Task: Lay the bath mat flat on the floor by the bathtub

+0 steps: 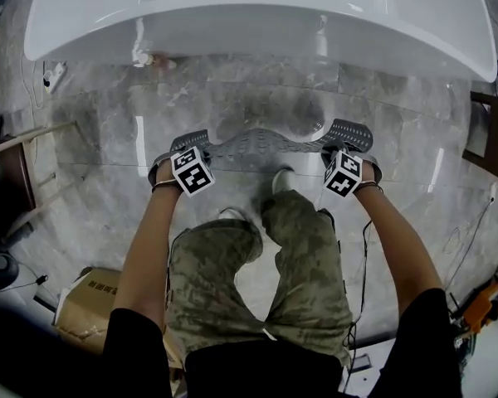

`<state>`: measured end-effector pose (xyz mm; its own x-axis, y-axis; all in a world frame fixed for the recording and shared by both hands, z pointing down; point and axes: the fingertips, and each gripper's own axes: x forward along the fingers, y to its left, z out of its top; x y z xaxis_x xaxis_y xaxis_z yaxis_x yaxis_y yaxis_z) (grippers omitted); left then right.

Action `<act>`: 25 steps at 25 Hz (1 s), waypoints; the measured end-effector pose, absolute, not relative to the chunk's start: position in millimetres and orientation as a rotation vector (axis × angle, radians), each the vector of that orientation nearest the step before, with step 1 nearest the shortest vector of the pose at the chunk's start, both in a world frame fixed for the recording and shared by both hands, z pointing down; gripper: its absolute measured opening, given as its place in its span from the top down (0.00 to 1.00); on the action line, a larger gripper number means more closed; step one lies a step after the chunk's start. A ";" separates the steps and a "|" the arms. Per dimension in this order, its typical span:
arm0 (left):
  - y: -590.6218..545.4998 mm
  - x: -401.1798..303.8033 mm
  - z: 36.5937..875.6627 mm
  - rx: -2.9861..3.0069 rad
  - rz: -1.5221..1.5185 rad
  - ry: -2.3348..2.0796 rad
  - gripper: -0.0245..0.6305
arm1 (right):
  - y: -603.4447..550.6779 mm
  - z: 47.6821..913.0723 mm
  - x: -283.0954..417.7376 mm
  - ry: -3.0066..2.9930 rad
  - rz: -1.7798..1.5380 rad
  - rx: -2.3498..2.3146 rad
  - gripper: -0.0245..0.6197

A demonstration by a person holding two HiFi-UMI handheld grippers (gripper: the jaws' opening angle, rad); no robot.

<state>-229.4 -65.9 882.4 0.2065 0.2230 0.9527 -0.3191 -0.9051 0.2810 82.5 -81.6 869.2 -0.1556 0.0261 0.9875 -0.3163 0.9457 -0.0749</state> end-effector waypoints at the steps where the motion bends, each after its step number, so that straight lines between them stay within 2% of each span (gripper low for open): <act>1: -67.4 -229.4 887.7 2.067 1.742 -0.100 0.92 | -84.2 876.3 82.8 -1.711 0.308 0.243 0.92; 11: -106.1 -222.1 928.8 2.141 1.846 -0.192 0.92 | -99.3 920.2 90.3 -1.746 0.279 0.355 0.92; 25: -251.9 -215.9 975.2 2.353 2.074 -0.664 0.92 | -227.2 958.5 93.5 -1.707 -0.171 0.507 0.92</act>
